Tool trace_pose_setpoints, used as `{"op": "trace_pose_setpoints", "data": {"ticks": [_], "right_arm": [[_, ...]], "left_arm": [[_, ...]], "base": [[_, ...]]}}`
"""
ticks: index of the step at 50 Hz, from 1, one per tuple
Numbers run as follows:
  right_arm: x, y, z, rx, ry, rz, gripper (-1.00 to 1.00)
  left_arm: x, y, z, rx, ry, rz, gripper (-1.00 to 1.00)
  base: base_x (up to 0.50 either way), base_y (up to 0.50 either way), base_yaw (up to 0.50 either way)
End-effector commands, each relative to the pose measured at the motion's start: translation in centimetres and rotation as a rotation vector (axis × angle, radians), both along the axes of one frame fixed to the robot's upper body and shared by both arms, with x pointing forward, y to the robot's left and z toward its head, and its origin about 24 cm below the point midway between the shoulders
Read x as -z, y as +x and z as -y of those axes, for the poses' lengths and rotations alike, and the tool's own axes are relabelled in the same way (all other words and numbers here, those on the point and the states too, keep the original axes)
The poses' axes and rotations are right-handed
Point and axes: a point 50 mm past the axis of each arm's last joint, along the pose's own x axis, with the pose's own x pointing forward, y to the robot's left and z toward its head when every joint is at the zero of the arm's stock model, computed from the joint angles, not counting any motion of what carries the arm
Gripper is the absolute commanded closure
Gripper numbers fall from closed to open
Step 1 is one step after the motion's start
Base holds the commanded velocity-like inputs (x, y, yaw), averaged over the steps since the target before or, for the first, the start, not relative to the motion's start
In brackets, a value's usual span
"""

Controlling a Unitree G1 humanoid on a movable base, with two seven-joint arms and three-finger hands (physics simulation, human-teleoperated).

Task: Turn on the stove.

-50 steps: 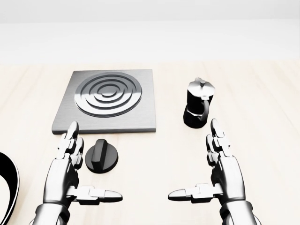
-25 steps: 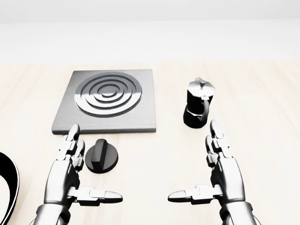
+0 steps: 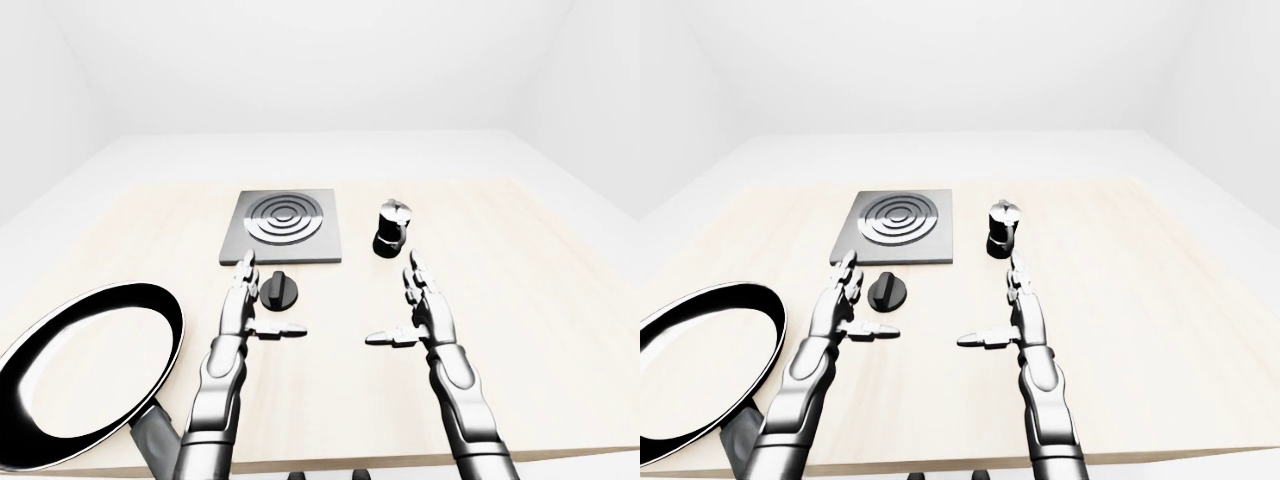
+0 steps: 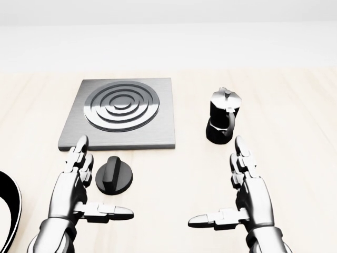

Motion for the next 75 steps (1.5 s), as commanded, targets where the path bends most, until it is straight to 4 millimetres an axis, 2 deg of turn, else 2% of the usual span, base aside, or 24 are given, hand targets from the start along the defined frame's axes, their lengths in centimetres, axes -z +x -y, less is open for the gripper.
{"op": "trace_pose_setpoints", "data": {"ticks": [1, 4, 18, 20, 22, 24, 54, 55, 58, 75], "right_arm": [[0.6, 0.0, 0.0, -0.001, 0.003, -0.026, -1.0], [0.1, 0.1, 0.0, -0.001, 0.002, -0.003, -1.0], [0.1, 0.0, 0.0, -0.001, 0.003, -0.003, -1.0], [2.2, -0.1, 0.0, -0.003, 0.006, -0.094, -1.0], [0.4, 0.0, 0.0, -0.002, 0.002, -0.015, -1.0], [0.1, 0.0, 0.0, -0.003, 0.002, -0.003, -1.0], [0.0, -0.1, 0.0, -0.004, 0.002, -0.002, -1.0], [1.1, -0.1, 0.0, -0.004, 0.004, -0.047, -1.0], [0.1, -0.1, 0.0, -0.004, 0.002, -0.002, -1.0], [0.2, 0.1, 0.0, -0.004, 0.002, -0.009, -1.0]], "left_arm": [[0.4, 0.7, -0.2, -0.001, 0.019, -0.016, -1.0], [0.5, 0.8, -0.2, -0.001, 0.024, -0.021, -1.0], [1.4, 0.9, -0.1, 0.028, -0.002, -0.089, -1.0], [1.5, 0.9, -0.1, 0.028, 0.001, -0.093, -1.0], [1.5, 0.9, 0.0, 0.03, 0.004, -0.096, -1.0], [1.6, 0.9, 0.0, 0.032, 0.0, -0.101, -1.0], [2.0, 0.9, -0.2, 0.008, 0.025, -0.117, -1.0], [2.0, 0.9, -0.2, 0.009, 0.026, -0.119, -1.0], [2.1, 0.9, -0.2, 0.007, 0.029, -0.124, -1.0], [2.6, 0.8, 0.1, 0.022, 0.055, -0.148, -1.0]], "base": [[0.0, 0.0, 0.0], [0.0, 0.0, 0.0], [0.0, 0.0, 0.0], [0.0, 0.0, 0.0], [0.0, 0.0, 0.0], [0.0, 0.0, 0.0], [0.0, 0.0, 0.0], [0.0, 0.0, 0.0], [0.0, 0.0, 0.0], [0.0, 0.0, 0.0]]}}
